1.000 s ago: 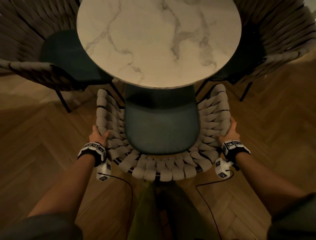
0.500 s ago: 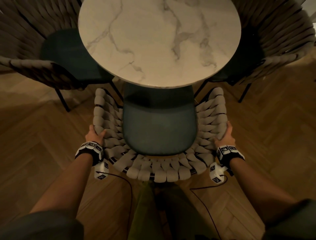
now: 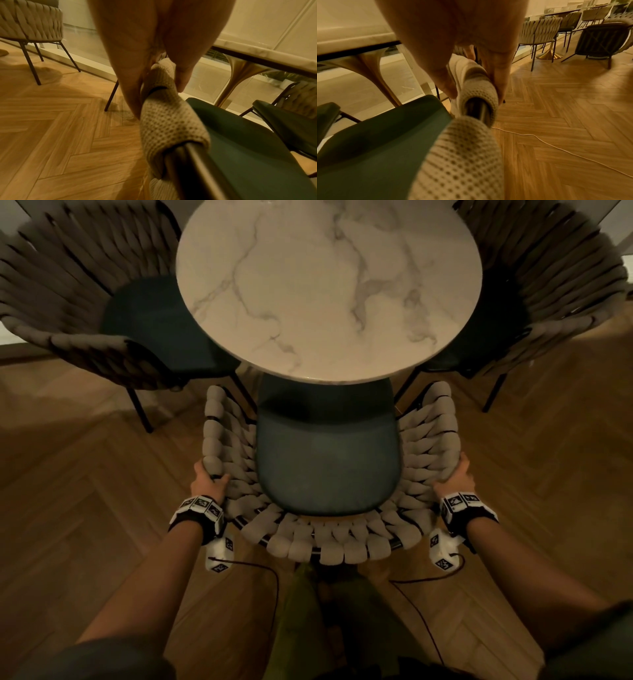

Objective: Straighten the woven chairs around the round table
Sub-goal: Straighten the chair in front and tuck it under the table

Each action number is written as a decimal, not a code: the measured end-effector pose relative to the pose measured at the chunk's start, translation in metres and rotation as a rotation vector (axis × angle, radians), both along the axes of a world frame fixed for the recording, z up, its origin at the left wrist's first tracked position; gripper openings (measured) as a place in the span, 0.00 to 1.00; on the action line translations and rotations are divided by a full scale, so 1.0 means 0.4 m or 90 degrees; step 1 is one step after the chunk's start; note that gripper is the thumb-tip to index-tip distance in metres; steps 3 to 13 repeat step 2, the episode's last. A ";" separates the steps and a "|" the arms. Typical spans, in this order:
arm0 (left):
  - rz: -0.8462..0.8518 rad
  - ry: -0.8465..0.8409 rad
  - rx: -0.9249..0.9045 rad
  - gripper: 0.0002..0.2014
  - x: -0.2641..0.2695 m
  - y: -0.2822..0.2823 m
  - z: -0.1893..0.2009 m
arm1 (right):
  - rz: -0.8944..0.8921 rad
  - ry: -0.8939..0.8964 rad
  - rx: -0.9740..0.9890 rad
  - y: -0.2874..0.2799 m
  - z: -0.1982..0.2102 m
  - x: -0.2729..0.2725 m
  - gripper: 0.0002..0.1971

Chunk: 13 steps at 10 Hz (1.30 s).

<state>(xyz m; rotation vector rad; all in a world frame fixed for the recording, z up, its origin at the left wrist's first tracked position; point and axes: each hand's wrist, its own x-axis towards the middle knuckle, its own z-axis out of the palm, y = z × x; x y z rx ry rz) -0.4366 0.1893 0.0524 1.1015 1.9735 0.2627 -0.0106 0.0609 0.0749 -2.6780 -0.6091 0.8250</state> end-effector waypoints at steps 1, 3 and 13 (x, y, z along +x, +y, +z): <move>0.008 -0.019 0.008 0.37 0.001 -0.013 0.048 | 0.045 0.014 -0.044 0.014 0.041 -0.020 0.41; 0.000 -0.053 0.063 0.31 -0.006 -0.077 0.099 | 0.170 0.031 0.030 0.040 0.143 -0.047 0.30; 0.000 -0.053 0.063 0.31 -0.006 -0.077 0.099 | 0.170 0.031 0.030 0.040 0.143 -0.047 0.30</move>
